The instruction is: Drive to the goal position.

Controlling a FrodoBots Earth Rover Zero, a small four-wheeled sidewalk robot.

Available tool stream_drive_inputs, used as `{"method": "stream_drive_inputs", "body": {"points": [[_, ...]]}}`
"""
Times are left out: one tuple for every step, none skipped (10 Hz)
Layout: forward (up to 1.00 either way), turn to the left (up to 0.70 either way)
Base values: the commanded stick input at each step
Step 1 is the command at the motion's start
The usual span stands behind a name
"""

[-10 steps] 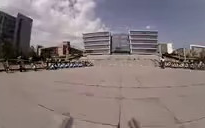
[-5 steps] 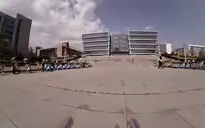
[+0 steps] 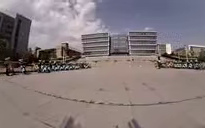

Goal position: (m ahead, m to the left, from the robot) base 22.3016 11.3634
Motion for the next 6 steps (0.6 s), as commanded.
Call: {"method": "stream_drive_inputs", "body": {"points": [[1.00,0.00],[1.00,0.01],[1.00,-0.04],[1.00,-0.30],[1.00,0.00],[1.00,0.01]]}}
